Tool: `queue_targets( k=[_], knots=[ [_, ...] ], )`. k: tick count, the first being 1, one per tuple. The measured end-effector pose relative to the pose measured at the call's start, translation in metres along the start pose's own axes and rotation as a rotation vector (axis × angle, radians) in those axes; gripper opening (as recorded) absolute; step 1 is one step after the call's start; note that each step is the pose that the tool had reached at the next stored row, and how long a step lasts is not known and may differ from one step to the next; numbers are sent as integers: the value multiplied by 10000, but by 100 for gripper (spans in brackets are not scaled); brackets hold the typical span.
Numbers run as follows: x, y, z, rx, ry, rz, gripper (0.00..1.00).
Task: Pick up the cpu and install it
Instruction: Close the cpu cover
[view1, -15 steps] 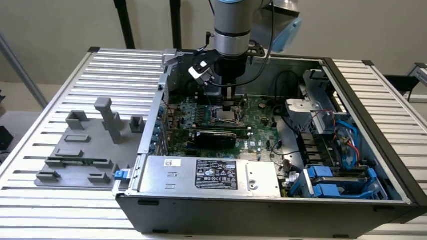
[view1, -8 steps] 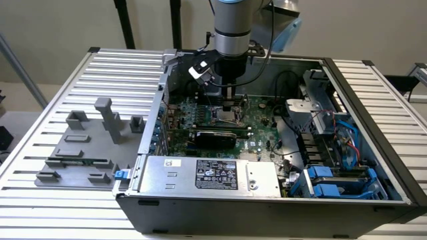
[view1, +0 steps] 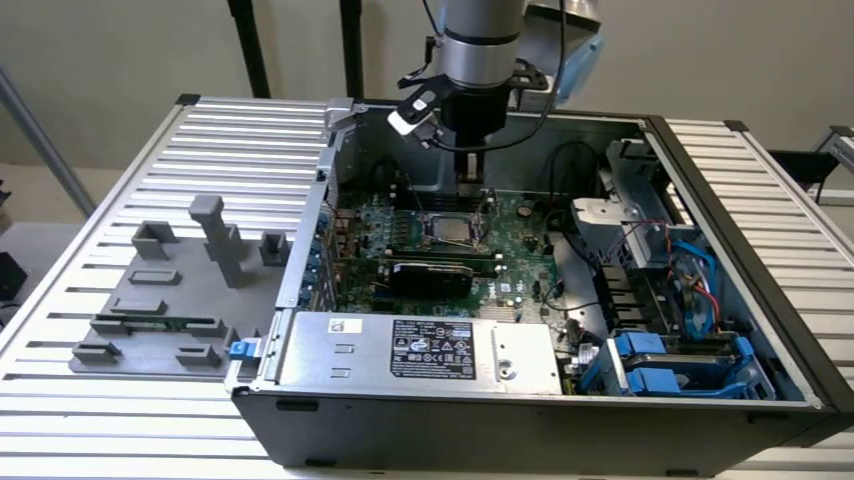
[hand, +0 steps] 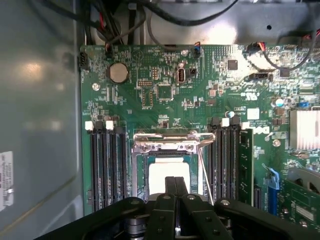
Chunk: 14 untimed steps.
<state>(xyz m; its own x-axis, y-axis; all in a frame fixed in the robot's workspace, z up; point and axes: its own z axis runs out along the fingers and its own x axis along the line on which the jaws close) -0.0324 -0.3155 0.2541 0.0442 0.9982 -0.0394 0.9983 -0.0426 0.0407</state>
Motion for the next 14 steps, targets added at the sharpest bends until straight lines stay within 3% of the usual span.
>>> queue_targets(
  k=[7, 14],
  knots=[
    [-68, 184, -245, 127, 27, -4, 11],
    [-119, 495, -251, 215, 31, -6, 11]
  ],
)
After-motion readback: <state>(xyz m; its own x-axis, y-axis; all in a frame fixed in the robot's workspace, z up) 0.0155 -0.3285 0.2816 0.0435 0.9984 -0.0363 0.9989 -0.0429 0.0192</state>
